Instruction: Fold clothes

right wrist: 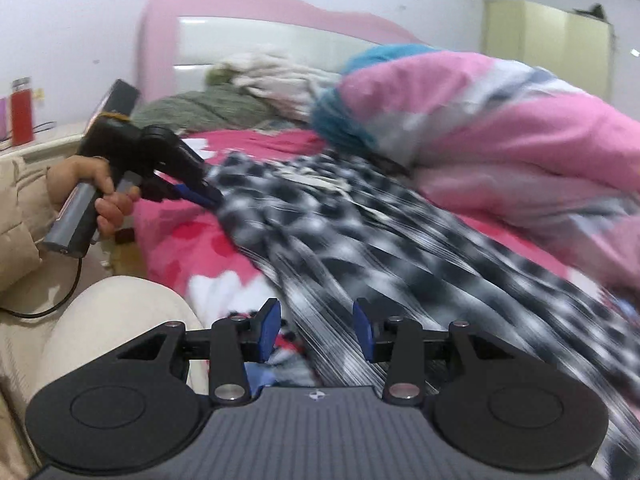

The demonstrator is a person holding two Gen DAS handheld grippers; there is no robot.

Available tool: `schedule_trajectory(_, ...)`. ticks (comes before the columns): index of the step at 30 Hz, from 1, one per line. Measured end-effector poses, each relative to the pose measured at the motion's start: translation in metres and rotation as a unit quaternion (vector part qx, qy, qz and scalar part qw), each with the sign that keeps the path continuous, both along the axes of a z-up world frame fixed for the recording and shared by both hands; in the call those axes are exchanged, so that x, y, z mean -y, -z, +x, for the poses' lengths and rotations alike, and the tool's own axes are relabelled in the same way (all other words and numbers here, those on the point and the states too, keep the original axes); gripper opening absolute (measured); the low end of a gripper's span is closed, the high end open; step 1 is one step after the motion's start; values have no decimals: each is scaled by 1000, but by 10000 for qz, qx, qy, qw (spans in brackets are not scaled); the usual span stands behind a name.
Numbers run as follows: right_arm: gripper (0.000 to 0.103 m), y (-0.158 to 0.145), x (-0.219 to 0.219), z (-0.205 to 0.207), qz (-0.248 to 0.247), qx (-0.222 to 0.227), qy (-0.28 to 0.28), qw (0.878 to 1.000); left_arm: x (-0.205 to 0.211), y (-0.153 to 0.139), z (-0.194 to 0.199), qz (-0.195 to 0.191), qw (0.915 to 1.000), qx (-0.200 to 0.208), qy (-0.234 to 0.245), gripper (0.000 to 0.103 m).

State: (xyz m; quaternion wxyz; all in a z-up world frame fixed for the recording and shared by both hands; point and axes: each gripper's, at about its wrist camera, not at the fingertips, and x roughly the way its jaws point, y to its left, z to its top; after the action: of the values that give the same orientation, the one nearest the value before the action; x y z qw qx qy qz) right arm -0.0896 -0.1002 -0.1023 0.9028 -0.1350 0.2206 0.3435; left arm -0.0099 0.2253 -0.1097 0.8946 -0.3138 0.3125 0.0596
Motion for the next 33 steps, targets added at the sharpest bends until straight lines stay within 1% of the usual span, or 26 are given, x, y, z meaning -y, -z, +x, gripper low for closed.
schedule_trajectory(4,42,13,-5,-6,-36,117,-350,9993,1,4,4,-100,9997,-219,-71,16)
schedule_trajectory(7,39,25,-3,-5,-144,109,-275,9995,5,5,8,7,9997,-205,-135,15)
schedule_trajectory(8,33,28,-2,-3,-183,86,-172,9996,6,5,9,45,9997,-188,-159,15)
schedule_trajectory(9,19,29,1,0,-171,47,-52,9998,8,5,9,90,9997,-178,-174,14)
schedule_trajectory(10,13,30,4,3,-134,-2,72,9999,10,5,9,141,9996,-168,-188,13)
schedule_trajectory(11,7,31,8,6,-40,-68,164,9998,11,4,10,179,9995,-155,-204,9)
schedule_trajectory(13,1,29,16,12,189,-193,271,9993,12,3,9,228,9994,-134,-242,2)
schedule_trajectory(16,0,23,27,13,486,-311,280,9979,12,-3,4,168,9994,-71,-302,0)
schedule_trajectory(22,0,-5,57,9,1343,-611,103,9890,-4,-28,-17,-397,9988,146,-244,0)
schedule_trajectory(25,0,-12,68,10,1651,-834,0,9827,-7,-35,-24,-429,9987,205,-173,0)
schedule_trajectory(27,0,-9,67,14,1577,-1034,-31,9821,-8,-32,-25,-373,9991,116,-134,0)
schedule_trajectory(31,1,8,58,21,1228,-1504,-30,9810,-14,-13,-26,-357,9991,-203,-104,0)
schedule_trajectory(33,1,15,56,22,1119,-1639,1,9801,-17,-3,-26,-354,9987,-367,-90,0)
